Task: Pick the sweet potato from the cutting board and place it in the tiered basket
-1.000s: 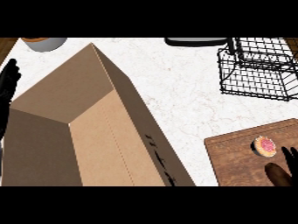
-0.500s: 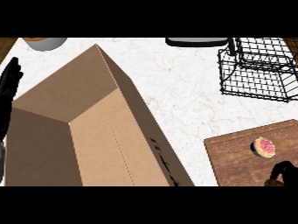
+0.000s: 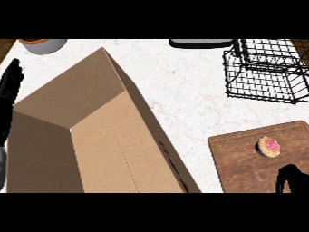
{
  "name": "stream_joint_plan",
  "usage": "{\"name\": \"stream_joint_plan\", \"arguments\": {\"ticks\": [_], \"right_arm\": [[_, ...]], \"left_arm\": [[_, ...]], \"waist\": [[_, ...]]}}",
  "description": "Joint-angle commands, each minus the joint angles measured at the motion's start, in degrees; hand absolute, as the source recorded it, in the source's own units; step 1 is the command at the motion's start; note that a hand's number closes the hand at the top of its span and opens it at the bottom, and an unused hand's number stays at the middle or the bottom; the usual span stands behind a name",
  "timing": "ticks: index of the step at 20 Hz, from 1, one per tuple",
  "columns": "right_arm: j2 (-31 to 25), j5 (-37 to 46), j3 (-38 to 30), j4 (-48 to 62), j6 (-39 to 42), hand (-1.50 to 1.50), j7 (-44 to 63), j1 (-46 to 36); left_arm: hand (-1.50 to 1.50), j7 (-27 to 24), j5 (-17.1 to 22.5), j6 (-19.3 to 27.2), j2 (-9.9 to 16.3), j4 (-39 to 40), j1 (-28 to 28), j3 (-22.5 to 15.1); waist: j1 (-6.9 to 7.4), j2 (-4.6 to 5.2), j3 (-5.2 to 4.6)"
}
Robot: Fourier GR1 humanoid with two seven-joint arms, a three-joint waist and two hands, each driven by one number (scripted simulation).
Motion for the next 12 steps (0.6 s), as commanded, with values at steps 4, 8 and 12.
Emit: {"name": "stream_joint_plan", "arguments": {"ticks": [4, 8, 12], "right_arm": [[10.11, -1.49, 4.44, -7.92, -0.15, 1.50, 4.98, -7.46], [24.71, -1.97, 10.40, -1.71, -0.09, 1.50, 11.34, -21.74], [32.11, 2.02, 9.76, 0.33, -8.18, 1.50, 17.54, -33.38]], "left_arm": [[0.00, 0.43, -0.69, -0.26, -4.37, 4.46, 1.94, -3.29], [0.00, -1.03, 0.40, -2.45, -3.96, 3.99, -0.11, -3.71], [0.00, 0.08, -0.45, -1.89, -5.51, 3.73, 0.72, -4.52]], "waist": [[1.03, 1.66, -0.95], [5.47, 3.06, -1.04], [3.79, 2.03, -0.99]]}}
